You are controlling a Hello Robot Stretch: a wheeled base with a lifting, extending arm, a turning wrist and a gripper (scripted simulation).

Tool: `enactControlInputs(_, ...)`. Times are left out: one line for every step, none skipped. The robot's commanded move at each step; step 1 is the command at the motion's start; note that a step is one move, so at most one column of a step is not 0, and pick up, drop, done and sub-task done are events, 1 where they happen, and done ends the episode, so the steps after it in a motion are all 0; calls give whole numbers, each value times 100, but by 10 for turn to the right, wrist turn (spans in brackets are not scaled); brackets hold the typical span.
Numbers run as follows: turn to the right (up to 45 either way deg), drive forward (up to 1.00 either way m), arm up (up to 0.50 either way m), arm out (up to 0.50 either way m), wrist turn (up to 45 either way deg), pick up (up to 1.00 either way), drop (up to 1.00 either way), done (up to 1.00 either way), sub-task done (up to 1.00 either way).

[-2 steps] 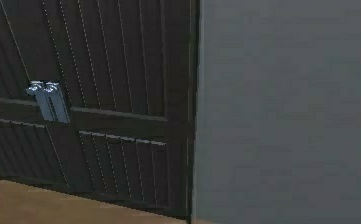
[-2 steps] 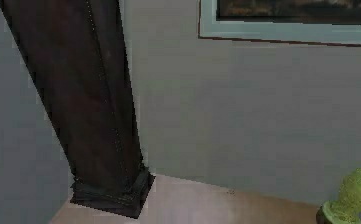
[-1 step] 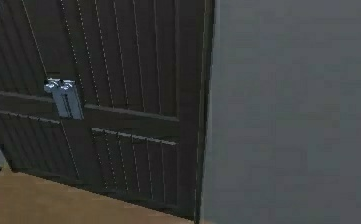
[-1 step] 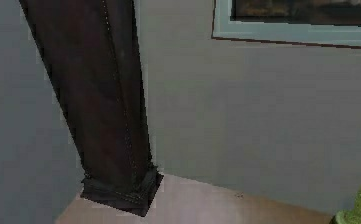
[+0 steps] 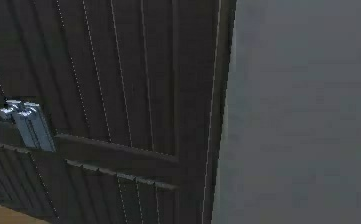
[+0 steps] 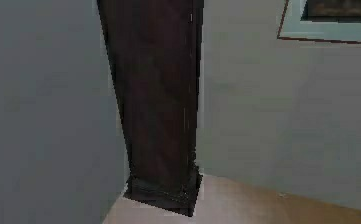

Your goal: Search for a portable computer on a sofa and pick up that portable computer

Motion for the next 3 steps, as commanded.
enactControlInputs(-450,0,0,0,0,0,0,0,0)
enactControlInputs(-270,0,0,0,0,0,0,0,0)
enactControlInputs(0,60,0,0,0,0,0,0,0)
